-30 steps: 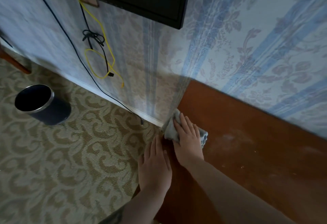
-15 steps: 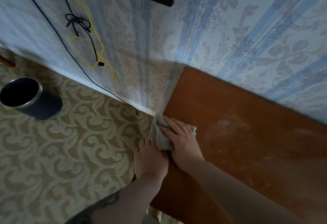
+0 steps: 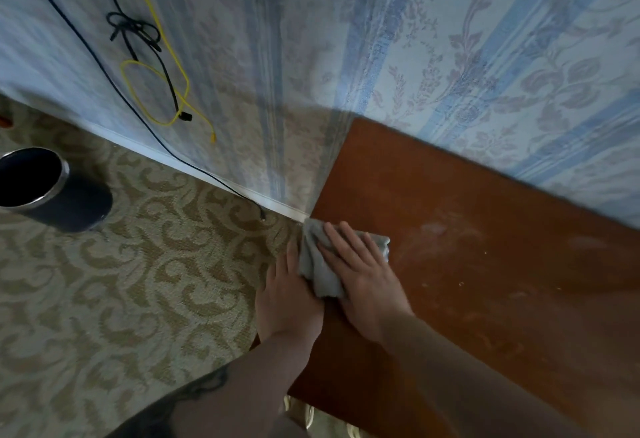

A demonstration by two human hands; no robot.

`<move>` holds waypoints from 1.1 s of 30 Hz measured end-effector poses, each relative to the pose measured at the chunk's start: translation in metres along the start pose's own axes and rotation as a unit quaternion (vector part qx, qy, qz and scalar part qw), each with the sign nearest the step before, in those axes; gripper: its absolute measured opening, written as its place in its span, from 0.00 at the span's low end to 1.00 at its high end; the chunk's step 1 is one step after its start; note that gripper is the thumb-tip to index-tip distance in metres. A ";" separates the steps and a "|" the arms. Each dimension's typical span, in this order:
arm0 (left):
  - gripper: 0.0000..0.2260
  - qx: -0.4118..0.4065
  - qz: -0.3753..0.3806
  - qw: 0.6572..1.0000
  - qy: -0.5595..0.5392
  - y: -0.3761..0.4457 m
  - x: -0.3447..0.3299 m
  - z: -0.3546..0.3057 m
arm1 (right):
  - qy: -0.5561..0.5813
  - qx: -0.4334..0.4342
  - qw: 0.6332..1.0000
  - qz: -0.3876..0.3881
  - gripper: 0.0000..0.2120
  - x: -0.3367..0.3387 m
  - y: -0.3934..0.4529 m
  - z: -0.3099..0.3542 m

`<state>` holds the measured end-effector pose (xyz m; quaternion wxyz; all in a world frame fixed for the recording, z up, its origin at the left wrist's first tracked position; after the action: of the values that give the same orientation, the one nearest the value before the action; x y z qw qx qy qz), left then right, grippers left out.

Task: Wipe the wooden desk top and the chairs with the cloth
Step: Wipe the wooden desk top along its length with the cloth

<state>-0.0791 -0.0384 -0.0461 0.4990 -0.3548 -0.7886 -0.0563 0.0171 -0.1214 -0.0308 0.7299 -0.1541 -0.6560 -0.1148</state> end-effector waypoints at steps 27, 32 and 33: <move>0.24 0.013 -0.022 1.000 0.003 0.001 0.000 -0.001 | 0.158 -0.143 0.973 0.091 0.39 0.018 0.018 -0.009; 0.25 0.008 -0.020 0.999 0.024 0.002 -0.002 0.000 | 0.057 -0.200 0.977 0.039 0.26 0.004 0.038 0.010; 0.25 0.008 -0.019 0.999 0.025 0.002 -0.003 0.000 | 0.054 -0.180 0.982 0.024 0.25 0.003 0.034 0.012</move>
<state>-0.0772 -0.0378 -0.0490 0.5204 -0.3342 -0.7829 -0.0680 0.0194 -0.0850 -0.0288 0.7273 -0.2918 -0.5803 -0.2217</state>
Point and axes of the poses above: each hand's wrist, its own y-axis towards the middle knuckle, its own x-axis out of the back of the hand, z = x × y, the point moved 4 cm from there along y, towards the middle knuckle, and after that the axes turned 7 degrees about -y, right-handed, at the moved point
